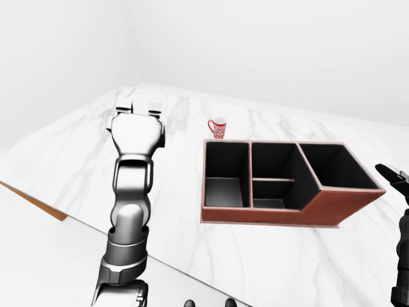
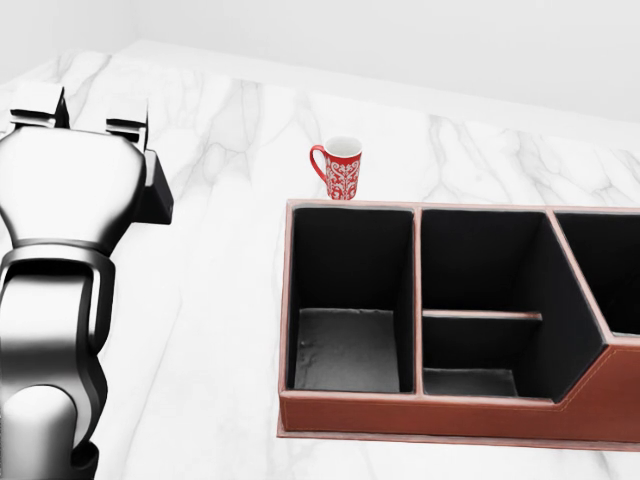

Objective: Pick up the book and place it in the left compartment of the caddy.

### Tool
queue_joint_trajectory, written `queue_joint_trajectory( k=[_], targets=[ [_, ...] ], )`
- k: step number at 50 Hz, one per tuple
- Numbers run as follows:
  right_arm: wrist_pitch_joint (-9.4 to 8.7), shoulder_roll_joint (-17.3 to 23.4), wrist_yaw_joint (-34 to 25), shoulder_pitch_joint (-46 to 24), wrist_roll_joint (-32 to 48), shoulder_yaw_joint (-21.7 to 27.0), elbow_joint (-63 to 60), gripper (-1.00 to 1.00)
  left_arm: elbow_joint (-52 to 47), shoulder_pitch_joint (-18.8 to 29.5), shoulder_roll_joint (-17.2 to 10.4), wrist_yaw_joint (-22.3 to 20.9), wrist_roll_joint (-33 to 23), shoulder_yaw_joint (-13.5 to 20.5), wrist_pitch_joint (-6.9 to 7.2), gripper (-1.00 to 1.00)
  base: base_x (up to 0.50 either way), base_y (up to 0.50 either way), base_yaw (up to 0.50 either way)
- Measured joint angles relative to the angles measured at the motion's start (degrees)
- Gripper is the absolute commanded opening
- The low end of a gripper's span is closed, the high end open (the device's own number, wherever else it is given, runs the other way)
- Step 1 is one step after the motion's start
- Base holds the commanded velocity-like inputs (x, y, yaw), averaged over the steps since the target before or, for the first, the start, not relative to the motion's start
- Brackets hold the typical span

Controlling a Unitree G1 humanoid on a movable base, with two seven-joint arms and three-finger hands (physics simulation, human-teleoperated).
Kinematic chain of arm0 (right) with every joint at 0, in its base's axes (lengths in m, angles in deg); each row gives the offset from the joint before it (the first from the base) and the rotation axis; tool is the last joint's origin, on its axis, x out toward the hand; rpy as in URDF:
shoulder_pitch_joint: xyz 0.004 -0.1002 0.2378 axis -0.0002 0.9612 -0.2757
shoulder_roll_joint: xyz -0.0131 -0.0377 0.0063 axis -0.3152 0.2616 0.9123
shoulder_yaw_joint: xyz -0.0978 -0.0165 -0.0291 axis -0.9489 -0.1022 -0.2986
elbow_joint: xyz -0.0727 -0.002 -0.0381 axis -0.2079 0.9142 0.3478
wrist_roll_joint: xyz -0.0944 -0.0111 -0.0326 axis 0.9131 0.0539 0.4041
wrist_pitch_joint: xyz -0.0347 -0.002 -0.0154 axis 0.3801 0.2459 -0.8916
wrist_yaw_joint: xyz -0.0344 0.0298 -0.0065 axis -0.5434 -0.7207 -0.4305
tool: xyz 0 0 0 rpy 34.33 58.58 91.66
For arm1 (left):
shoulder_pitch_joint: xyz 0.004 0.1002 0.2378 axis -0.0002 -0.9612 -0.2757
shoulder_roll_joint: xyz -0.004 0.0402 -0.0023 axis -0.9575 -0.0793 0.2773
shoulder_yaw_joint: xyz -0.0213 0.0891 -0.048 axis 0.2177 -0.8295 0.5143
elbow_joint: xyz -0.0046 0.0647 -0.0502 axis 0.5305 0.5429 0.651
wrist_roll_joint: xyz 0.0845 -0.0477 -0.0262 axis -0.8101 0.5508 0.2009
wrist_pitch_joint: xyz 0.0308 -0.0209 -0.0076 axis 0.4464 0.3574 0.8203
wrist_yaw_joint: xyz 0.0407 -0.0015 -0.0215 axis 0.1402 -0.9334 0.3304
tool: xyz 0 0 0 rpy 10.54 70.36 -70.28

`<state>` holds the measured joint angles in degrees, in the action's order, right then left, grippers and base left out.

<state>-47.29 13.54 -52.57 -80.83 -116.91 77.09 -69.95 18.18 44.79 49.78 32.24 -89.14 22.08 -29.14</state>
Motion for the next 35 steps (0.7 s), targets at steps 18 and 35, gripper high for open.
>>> queue_joint_trajectory(
  k=[18, 35],
  targets=[
    [-0.09, 0.0, -0.02, 0.0, 0.03, 0.02, -0.03, 1.0, -6.83, -0.16, 5.67, -4.76, -5.03, -5.39, 0.0, -1.0, 0.0, 0.0, 0.0],
    [-0.21, 0.0, 0.01, 0.01, 0.01, 0.03, -0.06, 1.0, -12.09, 1.14, 4.2, -11.23, -6.07, -15.49, 0.0, -1.0, 0.0, 0.0, 0.0]
  ],
)
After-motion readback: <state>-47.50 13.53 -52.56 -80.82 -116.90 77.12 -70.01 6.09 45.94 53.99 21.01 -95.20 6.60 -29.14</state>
